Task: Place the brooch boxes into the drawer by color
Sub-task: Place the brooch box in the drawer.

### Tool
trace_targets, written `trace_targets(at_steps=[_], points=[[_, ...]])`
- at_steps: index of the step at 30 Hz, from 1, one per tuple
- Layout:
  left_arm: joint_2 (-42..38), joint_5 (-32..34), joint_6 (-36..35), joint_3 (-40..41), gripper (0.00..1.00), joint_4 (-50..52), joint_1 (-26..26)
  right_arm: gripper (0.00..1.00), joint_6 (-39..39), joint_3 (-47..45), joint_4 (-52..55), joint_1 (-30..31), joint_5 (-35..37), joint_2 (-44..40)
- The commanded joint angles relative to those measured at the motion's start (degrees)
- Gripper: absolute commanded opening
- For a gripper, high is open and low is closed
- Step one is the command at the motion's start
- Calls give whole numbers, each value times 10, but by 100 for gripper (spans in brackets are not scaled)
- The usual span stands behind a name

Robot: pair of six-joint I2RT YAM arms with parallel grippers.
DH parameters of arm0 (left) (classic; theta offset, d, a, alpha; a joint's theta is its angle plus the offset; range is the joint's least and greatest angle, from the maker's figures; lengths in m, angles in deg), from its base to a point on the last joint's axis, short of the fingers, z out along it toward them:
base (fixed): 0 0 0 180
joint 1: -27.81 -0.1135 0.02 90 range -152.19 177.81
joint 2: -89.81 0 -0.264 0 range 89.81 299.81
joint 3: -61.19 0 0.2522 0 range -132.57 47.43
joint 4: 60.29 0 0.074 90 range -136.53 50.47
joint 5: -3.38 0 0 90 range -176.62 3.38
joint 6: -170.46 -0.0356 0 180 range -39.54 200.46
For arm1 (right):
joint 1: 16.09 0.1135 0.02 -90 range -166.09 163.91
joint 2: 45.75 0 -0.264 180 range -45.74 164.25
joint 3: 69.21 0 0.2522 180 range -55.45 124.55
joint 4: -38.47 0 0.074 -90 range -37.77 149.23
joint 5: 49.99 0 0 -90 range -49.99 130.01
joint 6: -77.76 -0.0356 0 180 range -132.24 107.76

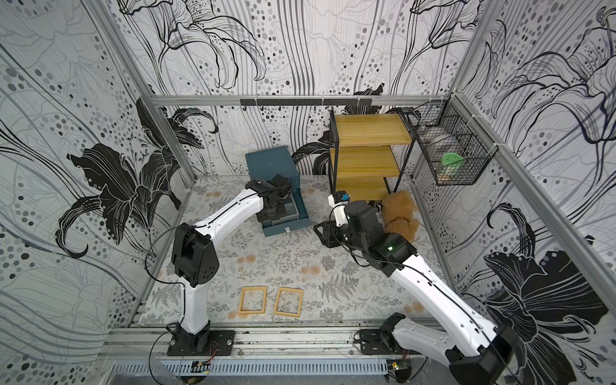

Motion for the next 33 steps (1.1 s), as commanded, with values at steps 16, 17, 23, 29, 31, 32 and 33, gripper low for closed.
trace_targets(at_steps=[16,17,23,29,31,32,33], points=[[6,20,-7,24,17,-21,-5,50,-15,-1,-1,2,-14,11],[5,20,-8,24,19,-20,-4,50,-15,-2,-2,2,-14,11],[-9,31,-5,9,28,-13,-4,50,-19,-6,-4,2,-15,8],[-59,25,13,-45,41,-12,-3,51,-39,-4,-9,2,-33,29],[-87,18,22,-44,47,-19,-2,50,-54,-2,-19,1,-49,50],[-105,17,25,-39,50,-26,-4,50,-65,-2,-30,-1,-59,62],[-119,17,27,-34,53,-32,-5,50,-75,-3,-41,-4,-68,69]])
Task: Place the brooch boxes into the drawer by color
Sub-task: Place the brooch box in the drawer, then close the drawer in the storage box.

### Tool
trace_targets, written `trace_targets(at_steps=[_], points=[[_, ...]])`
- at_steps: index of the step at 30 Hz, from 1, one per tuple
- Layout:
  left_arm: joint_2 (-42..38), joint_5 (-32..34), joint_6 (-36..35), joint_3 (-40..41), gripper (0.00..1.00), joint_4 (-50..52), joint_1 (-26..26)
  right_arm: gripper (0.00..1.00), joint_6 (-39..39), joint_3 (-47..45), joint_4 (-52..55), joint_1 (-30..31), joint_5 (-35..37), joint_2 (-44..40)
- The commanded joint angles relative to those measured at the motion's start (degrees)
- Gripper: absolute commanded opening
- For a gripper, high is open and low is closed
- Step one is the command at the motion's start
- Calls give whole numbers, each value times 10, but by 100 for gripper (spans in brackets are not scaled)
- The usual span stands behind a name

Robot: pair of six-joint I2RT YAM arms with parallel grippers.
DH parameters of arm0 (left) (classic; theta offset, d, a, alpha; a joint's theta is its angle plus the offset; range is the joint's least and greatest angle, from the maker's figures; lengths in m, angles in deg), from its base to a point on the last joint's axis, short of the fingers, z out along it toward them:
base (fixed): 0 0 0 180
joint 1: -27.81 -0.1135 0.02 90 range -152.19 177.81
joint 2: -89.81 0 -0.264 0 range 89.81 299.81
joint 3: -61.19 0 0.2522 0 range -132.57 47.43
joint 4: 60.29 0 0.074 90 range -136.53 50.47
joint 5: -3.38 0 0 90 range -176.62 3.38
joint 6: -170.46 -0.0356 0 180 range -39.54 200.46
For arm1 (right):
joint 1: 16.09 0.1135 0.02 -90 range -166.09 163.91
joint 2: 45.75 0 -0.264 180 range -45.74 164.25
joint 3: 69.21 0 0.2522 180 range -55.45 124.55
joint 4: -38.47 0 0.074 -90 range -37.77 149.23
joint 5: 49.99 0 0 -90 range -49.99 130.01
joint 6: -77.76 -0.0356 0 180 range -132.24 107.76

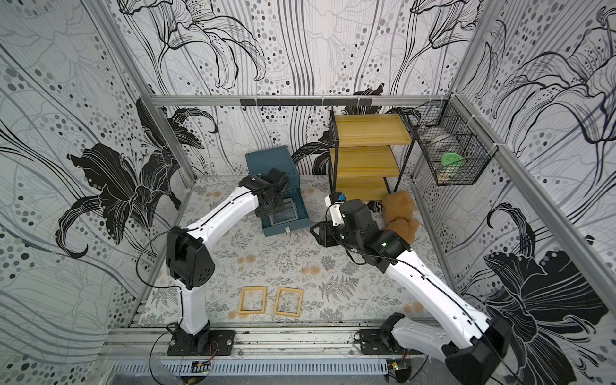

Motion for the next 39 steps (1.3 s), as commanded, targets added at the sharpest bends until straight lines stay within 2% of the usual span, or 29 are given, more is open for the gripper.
trace_targets(at_steps=[1,10,17,22,29,39], points=[[-78,4,18,-7,54,-25,-6,50,-46,-5,-41,-8,-41,29],[-186,-61,27,77,71,-130,-95,46,-152,-13,-111,-44,-91,100],[-196,-144,14,160,73,-259,-163,45,-238,-42,-158,-44,-100,129],[-161,-193,1,180,67,-319,-190,42,-299,-75,-188,-46,-114,146],[-114,-240,-15,171,65,-360,-211,41,-350,-96,-242,-47,-132,173],[-57,-246,-37,147,46,-343,-222,40,-395,-116,-336,-47,-132,227]])
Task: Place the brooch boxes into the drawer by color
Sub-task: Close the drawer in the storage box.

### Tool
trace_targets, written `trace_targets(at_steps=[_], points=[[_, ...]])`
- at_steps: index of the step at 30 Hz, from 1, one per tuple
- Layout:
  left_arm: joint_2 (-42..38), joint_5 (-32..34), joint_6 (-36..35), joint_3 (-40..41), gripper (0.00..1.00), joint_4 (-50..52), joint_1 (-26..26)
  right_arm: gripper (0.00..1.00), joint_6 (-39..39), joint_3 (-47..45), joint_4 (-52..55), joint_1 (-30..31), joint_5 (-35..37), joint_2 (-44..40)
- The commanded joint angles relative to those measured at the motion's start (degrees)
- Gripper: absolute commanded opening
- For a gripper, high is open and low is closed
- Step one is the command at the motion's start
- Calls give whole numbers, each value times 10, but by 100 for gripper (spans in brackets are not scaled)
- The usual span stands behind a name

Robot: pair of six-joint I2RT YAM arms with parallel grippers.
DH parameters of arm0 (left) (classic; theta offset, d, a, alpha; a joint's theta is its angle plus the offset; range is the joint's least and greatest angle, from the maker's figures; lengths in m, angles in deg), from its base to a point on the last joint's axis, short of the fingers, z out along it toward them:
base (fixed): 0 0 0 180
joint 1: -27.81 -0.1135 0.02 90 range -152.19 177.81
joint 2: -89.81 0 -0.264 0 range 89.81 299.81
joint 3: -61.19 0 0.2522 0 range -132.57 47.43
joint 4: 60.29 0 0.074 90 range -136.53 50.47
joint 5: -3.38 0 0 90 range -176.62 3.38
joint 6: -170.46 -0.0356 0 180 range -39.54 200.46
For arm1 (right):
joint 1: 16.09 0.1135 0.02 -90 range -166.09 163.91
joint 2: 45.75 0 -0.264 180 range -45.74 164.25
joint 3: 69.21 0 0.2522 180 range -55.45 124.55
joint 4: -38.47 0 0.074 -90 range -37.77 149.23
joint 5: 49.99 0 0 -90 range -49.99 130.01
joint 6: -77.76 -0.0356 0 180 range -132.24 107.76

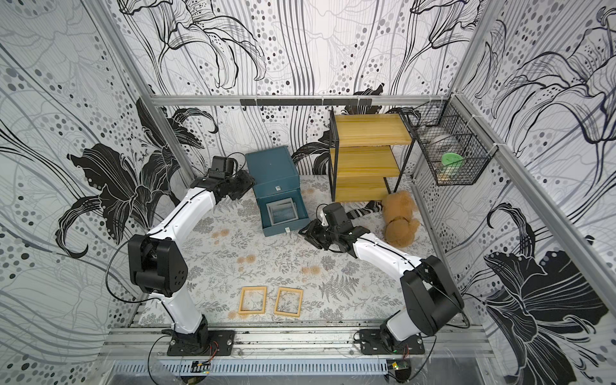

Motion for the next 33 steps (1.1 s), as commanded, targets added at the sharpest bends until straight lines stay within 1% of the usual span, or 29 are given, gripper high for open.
trace_targets(at_steps=[1,4,11,13,27,33], points=[[16,-2,-20,-13,45,-4,-6,40,-28,-20,-73,-2,-5,22],[21,-1,-23,-6,39,-4,-6,39,-33,-28,-125,-1,0,40],[25,1,-28,7,39,-6,-6,37,-34,-14,-187,-1,14,83],[26,0,-28,10,39,-6,-6,37,-40,-12,-205,0,17,108],[22,-1,-30,34,35,-12,-6,36,-39,41,-230,0,33,167],[14,-3,-28,51,34,-21,-6,35,-40,83,-224,-2,34,194]])
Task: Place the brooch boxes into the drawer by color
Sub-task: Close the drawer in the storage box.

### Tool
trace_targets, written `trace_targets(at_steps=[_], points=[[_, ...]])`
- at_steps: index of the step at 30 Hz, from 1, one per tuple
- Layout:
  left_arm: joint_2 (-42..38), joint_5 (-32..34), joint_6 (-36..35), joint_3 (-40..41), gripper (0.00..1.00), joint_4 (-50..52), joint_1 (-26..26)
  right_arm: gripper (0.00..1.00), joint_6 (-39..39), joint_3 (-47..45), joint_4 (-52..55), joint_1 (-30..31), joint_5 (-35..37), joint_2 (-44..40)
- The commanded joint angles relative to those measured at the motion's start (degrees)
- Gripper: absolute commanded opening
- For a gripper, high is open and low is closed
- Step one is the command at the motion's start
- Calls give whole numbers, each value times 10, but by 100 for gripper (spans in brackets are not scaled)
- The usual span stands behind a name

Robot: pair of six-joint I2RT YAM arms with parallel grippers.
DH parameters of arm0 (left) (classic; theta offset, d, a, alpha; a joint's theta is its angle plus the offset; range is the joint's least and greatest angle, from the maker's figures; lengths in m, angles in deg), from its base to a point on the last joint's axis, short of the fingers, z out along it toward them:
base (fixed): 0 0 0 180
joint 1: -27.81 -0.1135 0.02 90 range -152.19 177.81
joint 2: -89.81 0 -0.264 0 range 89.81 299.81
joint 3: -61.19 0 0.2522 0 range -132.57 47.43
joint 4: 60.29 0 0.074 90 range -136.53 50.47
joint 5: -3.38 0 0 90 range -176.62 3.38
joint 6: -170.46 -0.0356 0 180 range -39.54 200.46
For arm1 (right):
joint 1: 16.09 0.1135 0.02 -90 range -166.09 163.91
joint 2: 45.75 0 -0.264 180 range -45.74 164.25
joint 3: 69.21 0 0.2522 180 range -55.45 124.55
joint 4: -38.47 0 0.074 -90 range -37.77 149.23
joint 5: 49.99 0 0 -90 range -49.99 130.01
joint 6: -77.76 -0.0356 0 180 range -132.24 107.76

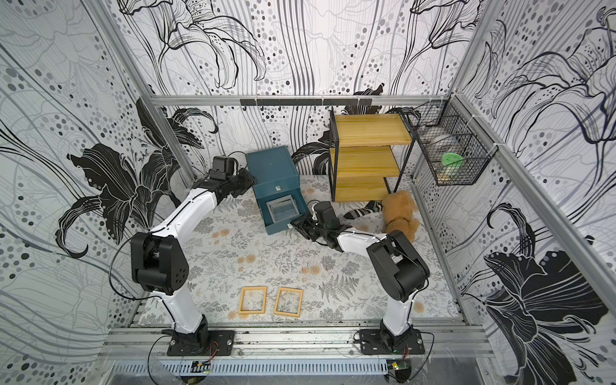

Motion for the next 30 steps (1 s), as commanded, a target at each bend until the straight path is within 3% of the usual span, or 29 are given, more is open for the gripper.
trace_targets(at_steps=[1,30], points=[[8,3,-12,31,34,44,-4,35,-7,39,-12,-1,12,21],[4,-8,-7,46,32,31,-4,35,-14,282,31,-15,22,191]])
